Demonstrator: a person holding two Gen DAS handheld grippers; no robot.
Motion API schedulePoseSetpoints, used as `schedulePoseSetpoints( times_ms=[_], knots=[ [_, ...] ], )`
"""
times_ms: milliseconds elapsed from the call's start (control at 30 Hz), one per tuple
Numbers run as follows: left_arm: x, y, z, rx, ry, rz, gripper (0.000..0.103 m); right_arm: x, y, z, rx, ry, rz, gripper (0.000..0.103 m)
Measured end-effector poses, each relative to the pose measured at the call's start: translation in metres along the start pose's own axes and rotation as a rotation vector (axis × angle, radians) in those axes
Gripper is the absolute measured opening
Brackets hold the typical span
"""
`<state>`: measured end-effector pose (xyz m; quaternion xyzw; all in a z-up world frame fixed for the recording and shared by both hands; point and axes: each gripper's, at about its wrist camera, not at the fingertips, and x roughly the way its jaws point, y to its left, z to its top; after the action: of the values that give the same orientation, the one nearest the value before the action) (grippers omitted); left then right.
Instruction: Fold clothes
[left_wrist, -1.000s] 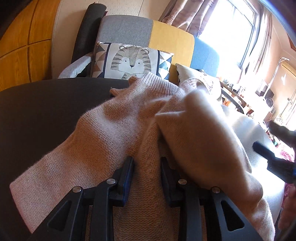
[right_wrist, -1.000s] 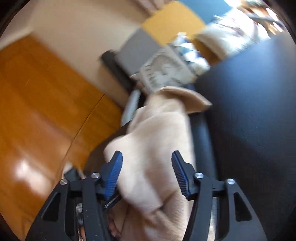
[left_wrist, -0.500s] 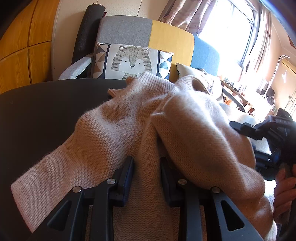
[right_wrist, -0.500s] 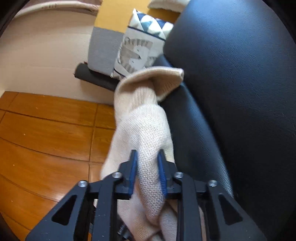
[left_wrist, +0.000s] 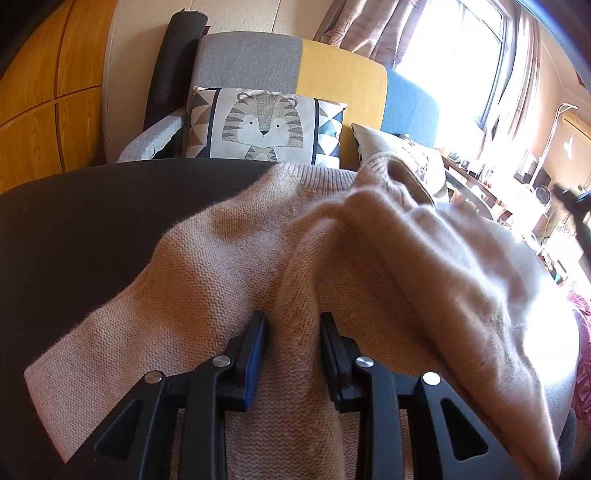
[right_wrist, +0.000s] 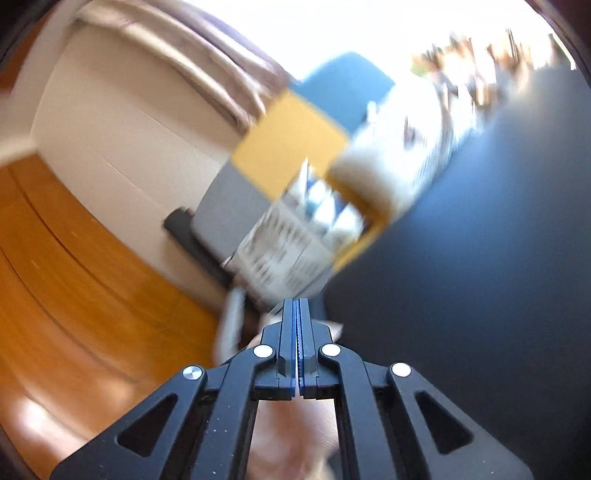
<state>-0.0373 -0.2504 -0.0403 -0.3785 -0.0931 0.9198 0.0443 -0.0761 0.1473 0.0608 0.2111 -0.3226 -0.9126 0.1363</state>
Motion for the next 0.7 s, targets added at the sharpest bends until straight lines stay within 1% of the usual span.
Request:
schedulePoseSetpoints(
  times_ms=[33, 67, 133, 167, 200, 233, 267, 300, 367, 400, 433, 467, 500, 567, 600, 633, 667, 700],
  knots=[
    [0.0, 0.0, 0.0, 0.002, 0.0, 0.002, 0.029, -0.009, 0.006, 0.007, -0.065, -0.039, -0.026, 0.0],
    [0.0, -0.001, 0.0, 0.005, 0.0, 0.004, 0.029, -0.011, 0.01, 0.011, -0.109, -0.028, -0.037, 0.0],
    [0.0, -0.001, 0.0, 0.008, 0.0, 0.007, 0.029, 0.003, 0.003, 0.008, -0.098, 0.103, -0.028, 0.001],
    [0.0, -0.001, 0.0, 0.01, 0.001, 0.008, 0.029, 0.015, -0.007, 0.001, -0.048, 0.182, -0.03, 0.003],
    [-0.001, -0.001, 0.0, 0.011, 0.001, 0.009, 0.029, 0.027, -0.021, -0.01, 0.029, 0.264, -0.038, 0.006],
    [-0.001, -0.001, 0.0, 0.011, 0.001, 0.01, 0.029, 0.039, -0.035, -0.018, 0.1, 0.313, -0.059, 0.013],
    [-0.001, -0.001, 0.0, 0.012, 0.001, 0.01, 0.029, 0.044, -0.049, -0.028, 0.155, 0.339, -0.089, 0.02],
    [0.0, -0.001, 0.001, 0.014, 0.001, 0.011, 0.029, 0.05, -0.059, -0.036, 0.181, 0.351, -0.107, 0.024],
    [0.0, -0.001, 0.001, 0.017, 0.001, 0.013, 0.029, 0.065, -0.076, -0.051, 0.224, 0.37, -0.139, 0.044],
    [0.0, -0.001, 0.001, 0.019, 0.001, 0.014, 0.029, 0.074, -0.08, -0.056, 0.228, 0.393, -0.14, 0.048],
    [0.0, -0.001, 0.0, 0.019, 0.0, 0.014, 0.029, 0.083, -0.081, -0.06, 0.228, 0.419, -0.122, 0.051],
    [0.0, -0.001, 0.0, 0.019, 0.0, 0.013, 0.029, 0.092, -0.081, -0.063, 0.227, 0.445, -0.101, 0.053],
    [0.0, -0.001, 0.0, 0.02, -0.001, 0.013, 0.029, 0.099, -0.077, -0.065, 0.198, 0.458, -0.085, 0.054],
    [0.0, 0.0, -0.001, 0.019, -0.003, 0.012, 0.029, 0.107, -0.063, -0.068, 0.129, 0.464, -0.066, 0.054],
    [0.0, 0.0, -0.001, 0.016, -0.003, 0.009, 0.029, 0.107, -0.054, -0.068, 0.094, 0.457, -0.064, 0.05],
    [0.0, 0.0, -0.001, 0.014, -0.003, 0.007, 0.029, 0.107, -0.044, -0.068, 0.058, 0.45, -0.063, 0.018],
    [0.0, 0.001, -0.001, 0.012, -0.003, 0.005, 0.029, 0.107, -0.034, -0.068, 0.022, 0.443, -0.061, 0.009],
    [0.0, 0.001, -0.001, 0.01, -0.003, 0.003, 0.029, 0.107, -0.024, -0.068, -0.014, 0.436, -0.06, 0.009]
  ],
)
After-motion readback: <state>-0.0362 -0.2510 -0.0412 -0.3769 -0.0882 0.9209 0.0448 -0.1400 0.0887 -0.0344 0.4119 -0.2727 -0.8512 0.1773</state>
